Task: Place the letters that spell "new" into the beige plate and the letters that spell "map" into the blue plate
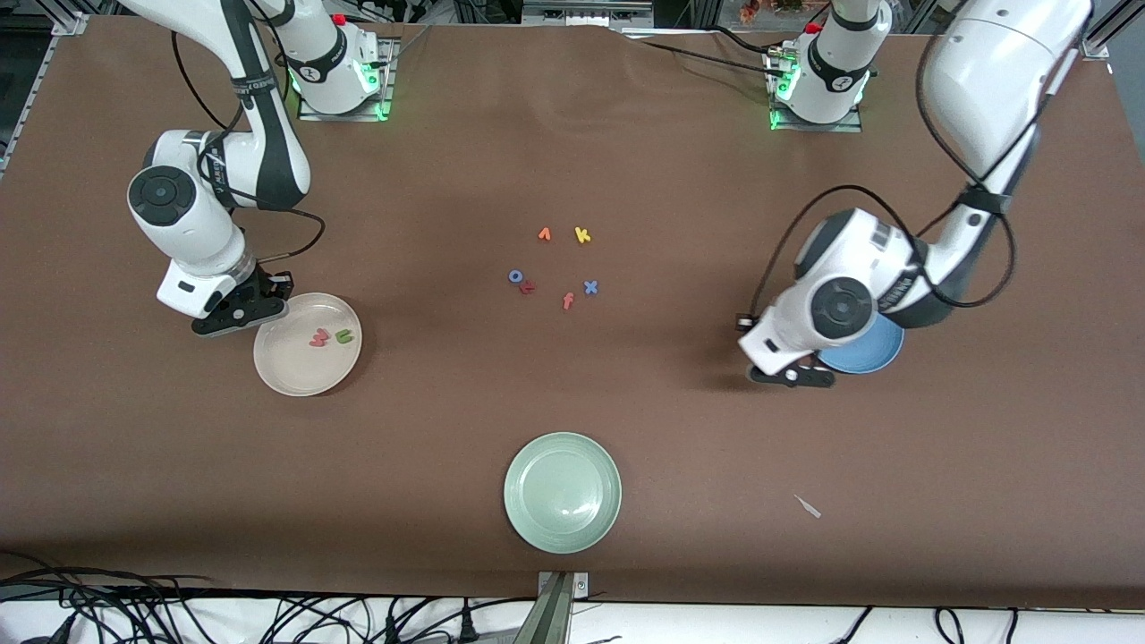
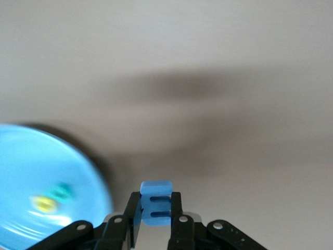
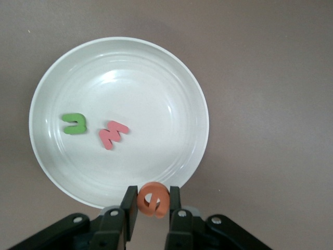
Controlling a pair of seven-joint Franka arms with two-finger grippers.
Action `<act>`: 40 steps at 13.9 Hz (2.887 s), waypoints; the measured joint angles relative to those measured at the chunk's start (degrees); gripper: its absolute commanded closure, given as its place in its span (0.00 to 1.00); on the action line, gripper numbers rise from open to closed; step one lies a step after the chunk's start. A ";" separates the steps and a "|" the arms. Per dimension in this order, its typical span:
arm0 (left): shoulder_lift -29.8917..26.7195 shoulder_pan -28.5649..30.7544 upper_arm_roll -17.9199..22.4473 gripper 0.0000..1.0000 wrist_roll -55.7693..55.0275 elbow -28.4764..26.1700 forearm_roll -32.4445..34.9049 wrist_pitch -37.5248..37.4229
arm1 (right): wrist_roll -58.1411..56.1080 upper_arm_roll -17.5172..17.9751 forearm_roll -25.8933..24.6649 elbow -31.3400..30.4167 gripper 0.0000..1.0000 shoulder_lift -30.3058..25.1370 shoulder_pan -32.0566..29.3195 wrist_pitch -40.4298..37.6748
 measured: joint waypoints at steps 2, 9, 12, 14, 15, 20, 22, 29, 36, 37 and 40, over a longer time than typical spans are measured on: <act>0.37 4.57 0.44 0.89 9.55 -0.19 2.06 -0.07 | 0.00 0.00 0.25 0.00 0.30 0.01 0.00 0.49; 1.04 14.51 0.57 0.84 25.47 -5.07 2.36 0.61 | 1.24 0.85 2.69 0.34 0.28 -0.03 0.32 0.85; 1.77 15.12 0.56 0.01 25.75 -5.67 2.41 3.00 | 6.09 3.45 3.30 4.01 0.26 -0.13 0.83 -4.19; 1.82 15.24 0.52 0.00 25.76 -5.63 2.42 3.68 | 8.04 4.00 3.33 9.30 0.26 -0.24 1.19 -11.74; 1.75 15.31 0.32 0.00 25.76 -5.50 2.43 3.69 | 8.96 4.46 3.38 12.10 0.26 -0.34 1.20 -15.19; 0.90 15.43 -4.10 0.00 25.63 -1.81 2.43 3.67 | 14.09 7.68 3.47 24.31 0.26 -0.90 1.60 -28.95; 0.04 15.35 -6.50 0.00 25.56 1.34 2.43 1.08 | 14.09 7.67 3.46 28.05 0.22 -0.94 1.60 -32.24; -3.04 15.28 -11.89 0.00 25.55 17.72 2.43 -9.73 | 13.39 14.01 2.92 38.65 0.18 -1.75 -4.27 -44.99; -8.63 16.41 -12.22 0.00 25.54 25.28 -0.62 -15.31 | 12.42 42.28 -0.49 43.94 0.01 -10.21 -32.77 -54.82; -9.46 16.69 -12.23 0.00 25.54 25.62 -1.29 -16.45 | 12.03 44.48 -0.49 43.95 0.01 -11.26 -35.62 -55.80; -11.01 16.40 -11.90 0.00 25.53 26.68 -2.16 -17.85 | 11.11 47.92 -0.43 43.93 0.00 -12.76 -42.59 -57.46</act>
